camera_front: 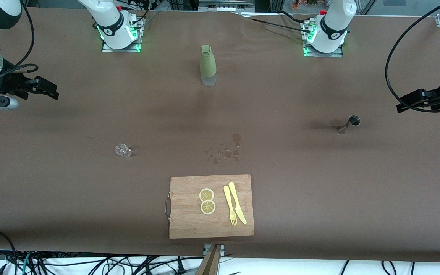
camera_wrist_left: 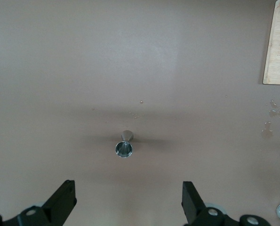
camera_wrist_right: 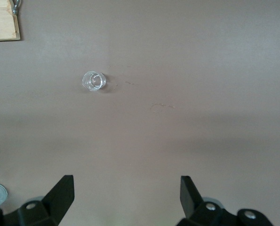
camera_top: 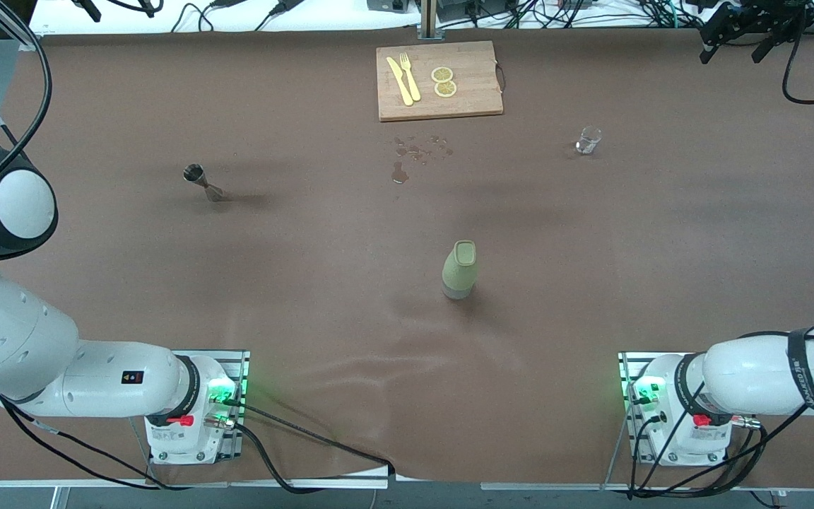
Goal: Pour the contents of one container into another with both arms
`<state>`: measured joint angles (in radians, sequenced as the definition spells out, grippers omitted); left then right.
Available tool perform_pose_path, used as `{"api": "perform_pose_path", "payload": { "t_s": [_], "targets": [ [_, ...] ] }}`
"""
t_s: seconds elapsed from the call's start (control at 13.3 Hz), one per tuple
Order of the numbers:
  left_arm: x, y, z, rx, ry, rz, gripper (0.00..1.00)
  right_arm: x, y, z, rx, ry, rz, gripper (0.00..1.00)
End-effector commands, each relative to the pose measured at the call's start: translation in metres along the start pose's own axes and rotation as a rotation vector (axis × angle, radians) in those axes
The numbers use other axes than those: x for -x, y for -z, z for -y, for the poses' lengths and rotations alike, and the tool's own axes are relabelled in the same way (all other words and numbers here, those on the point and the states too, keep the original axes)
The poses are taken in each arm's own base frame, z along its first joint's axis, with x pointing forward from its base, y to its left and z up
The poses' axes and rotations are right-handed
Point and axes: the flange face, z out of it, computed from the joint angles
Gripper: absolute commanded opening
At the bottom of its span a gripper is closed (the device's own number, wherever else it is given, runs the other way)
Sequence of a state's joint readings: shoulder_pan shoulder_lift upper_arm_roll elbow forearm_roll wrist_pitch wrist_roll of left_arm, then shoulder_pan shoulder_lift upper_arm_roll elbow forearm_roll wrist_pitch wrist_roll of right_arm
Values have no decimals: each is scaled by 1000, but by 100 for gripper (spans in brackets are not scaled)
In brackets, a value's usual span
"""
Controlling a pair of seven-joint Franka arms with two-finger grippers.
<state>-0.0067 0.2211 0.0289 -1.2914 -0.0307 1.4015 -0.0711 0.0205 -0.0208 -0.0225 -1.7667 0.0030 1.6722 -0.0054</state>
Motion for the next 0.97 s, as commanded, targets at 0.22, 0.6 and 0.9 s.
{"api": "perform_pose_path", "payload": {
  "t_s": [0.22,0.6,0.9],
  "targets": [
    [-4,-5,-2,-15,5,-5,100,-3,-4,-2,-13,28,21,100],
    [-10,-15,6,-5,16,14,100,-1,-3,-4,-14,26,36,100],
    [-19,-36,47,-4,-97,60,100,-12,-24,-30,-29,201,70,100]
  ]
}}
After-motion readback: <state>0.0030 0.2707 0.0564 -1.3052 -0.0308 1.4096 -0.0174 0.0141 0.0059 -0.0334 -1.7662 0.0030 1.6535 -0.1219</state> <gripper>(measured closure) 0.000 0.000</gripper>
